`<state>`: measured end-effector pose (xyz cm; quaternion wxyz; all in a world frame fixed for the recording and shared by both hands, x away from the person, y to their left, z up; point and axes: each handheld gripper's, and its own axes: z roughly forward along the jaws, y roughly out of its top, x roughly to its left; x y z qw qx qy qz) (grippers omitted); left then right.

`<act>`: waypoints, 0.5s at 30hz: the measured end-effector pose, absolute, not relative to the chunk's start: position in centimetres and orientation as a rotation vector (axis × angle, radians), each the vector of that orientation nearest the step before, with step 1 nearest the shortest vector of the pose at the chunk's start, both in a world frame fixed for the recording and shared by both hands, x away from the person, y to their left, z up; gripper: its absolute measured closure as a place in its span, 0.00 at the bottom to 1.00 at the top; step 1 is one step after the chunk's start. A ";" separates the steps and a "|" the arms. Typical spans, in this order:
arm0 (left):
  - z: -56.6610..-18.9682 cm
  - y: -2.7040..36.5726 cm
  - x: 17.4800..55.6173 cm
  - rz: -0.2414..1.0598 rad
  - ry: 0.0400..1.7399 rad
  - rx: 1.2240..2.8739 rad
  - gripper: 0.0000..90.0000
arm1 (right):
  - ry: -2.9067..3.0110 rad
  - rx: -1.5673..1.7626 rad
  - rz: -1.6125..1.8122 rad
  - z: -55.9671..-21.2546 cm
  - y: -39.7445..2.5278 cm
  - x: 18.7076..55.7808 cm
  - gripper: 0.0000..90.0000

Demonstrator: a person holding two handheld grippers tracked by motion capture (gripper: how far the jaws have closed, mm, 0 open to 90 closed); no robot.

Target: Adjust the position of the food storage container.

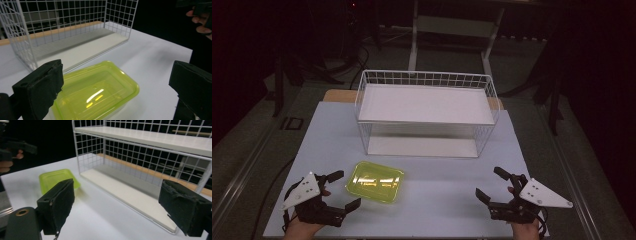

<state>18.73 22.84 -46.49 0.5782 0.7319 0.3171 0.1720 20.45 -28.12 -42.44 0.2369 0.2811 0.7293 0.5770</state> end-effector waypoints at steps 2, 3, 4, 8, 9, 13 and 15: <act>-46.2 22.8 18.8 0.403 0.736 1.705 0.00 | 1.992 0.769 1.591 -42.2 -28.1 20.4 0.15; -45.9 22.8 18.9 0.409 0.728 1.702 0.00 | 1.982 0.773 1.594 -42.1 -28.1 20.3 0.15; -45.7 22.8 19.0 0.408 0.725 1.696 0.00 | 1.982 0.770 1.599 -42.0 -28.0 20.4 0.15; -45.1 22.8 19.1 0.426 0.726 1.685 0.00 | 1.982 0.769 1.582 -41.8 -27.9 20.3 0.15; -45.0 22.8 19.1 0.427 0.725 1.689 0.00 | 1.980 0.771 1.576 -41.8 -27.9 20.3 0.15; -44.7 23.0 19.3 0.443 0.721 1.719 0.00 | 1.974 0.785 1.597 -41.8 -28.0 20.5 0.15; -44.9 23.4 19.6 0.453 0.735 1.739 0.00 | 1.980 0.794 1.598 -41.9 -28.1 20.6 0.15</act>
